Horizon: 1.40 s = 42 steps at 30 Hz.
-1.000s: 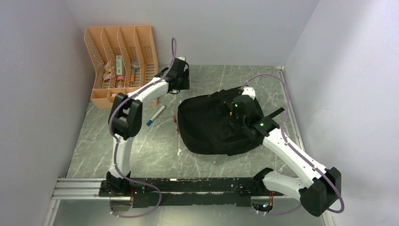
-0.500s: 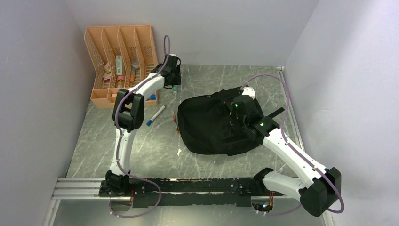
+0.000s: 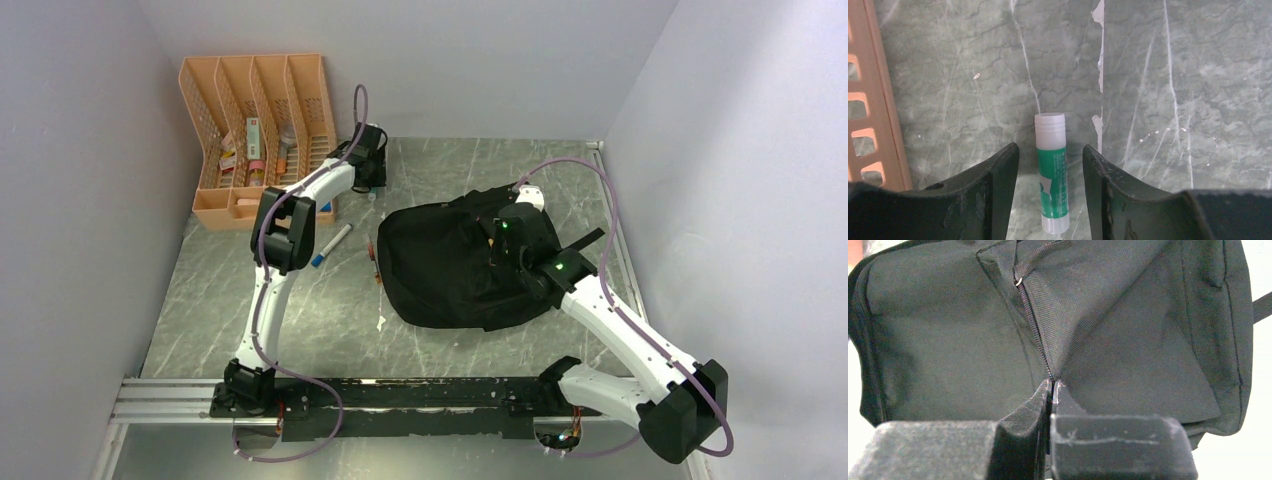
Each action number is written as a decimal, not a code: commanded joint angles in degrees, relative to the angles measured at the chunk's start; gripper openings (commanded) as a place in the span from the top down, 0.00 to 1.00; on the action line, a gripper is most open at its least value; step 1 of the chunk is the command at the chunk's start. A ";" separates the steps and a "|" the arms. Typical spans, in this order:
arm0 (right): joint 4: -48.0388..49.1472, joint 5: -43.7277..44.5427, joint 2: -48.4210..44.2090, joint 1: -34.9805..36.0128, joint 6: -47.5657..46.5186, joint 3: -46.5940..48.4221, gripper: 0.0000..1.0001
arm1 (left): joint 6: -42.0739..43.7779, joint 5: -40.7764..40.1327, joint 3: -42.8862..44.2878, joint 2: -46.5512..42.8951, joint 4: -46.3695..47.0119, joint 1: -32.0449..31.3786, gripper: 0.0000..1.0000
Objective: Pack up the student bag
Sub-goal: Pick up the stationery from the center of the board.
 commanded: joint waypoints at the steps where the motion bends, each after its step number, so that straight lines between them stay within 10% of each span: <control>1: -1.21 -0.29 -1.15 -0.32 0.28 -0.69 1.00 | 0.38 0.12 -0.82 -0.04 0.31 -0.26 0.49; 12: -0.56 -0.53 -1.54 -0.30 0.11 -0.56 1.00 | 0.94 2.75 -6.79 -5.41 2.63 -0.26 0.95; 33: -1.44 1.63 5.34 -4.10 -4.73 6.75 1.00 | -19.06 30.08 -51.80 -53.27 21.24 -2.38 0.95; 42: 1.22 -7.15 5.88 -6.54 -4.17 8.95 1.00 | -26.34 30.79 -55.03 -50.66 33.57 -18.49 0.95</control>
